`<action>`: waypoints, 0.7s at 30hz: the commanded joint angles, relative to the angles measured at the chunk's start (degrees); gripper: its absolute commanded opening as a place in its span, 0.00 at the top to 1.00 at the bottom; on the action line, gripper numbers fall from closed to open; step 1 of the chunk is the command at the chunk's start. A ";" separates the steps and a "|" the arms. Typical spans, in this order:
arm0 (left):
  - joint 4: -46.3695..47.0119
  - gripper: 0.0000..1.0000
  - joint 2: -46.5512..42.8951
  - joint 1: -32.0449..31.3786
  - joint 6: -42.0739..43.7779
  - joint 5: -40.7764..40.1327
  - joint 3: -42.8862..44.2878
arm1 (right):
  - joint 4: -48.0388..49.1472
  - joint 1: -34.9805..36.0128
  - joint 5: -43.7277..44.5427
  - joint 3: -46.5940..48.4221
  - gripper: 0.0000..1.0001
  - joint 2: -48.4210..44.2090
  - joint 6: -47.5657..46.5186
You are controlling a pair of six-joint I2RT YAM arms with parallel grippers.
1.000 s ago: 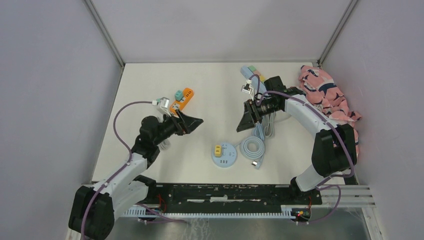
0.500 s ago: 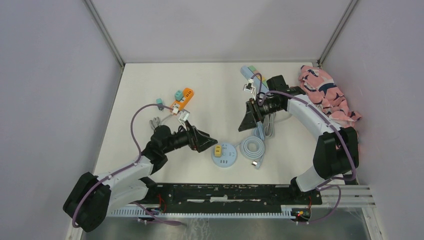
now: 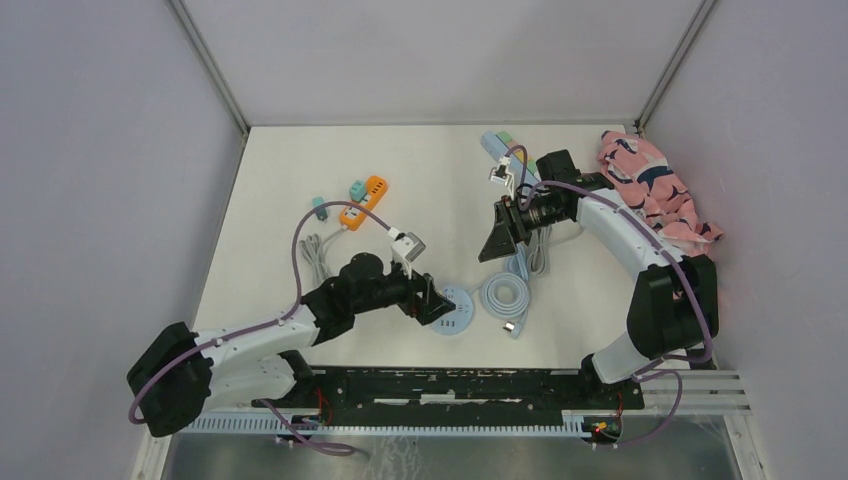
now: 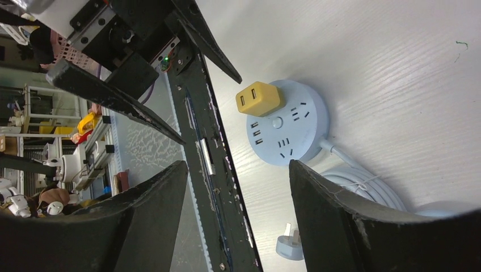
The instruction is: Pull the plug off the socket
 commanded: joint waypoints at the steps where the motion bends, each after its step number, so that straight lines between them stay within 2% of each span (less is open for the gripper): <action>1: -10.34 0.07 1.61 -4.59 7.27 -9.59 6.10 | -0.29 -0.69 -0.71 2.73 0.28 -2.07 -1.55; 9: -21.62 0.11 7.10 -7.72 12.15 -16.64 13.58 | -0.56 -1.06 -0.74 2.88 0.28 -2.08 -1.70; 14: -28.64 0.18 10.10 -10.37 3.63 -25.11 18.94 | -0.58 -1.22 -0.64 2.81 0.28 -2.17 -1.73; 20: -31.89 0.21 12.63 -14.28 -8.87 -36.11 21.19 | -0.49 -1.31 -1.15 2.84 0.28 -1.41 -1.47; 21: -32.58 0.27 13.62 -14.39 -9.98 -37.87 21.81 | -0.47 -1.27 -1.20 2.76 0.28 -1.42 -1.46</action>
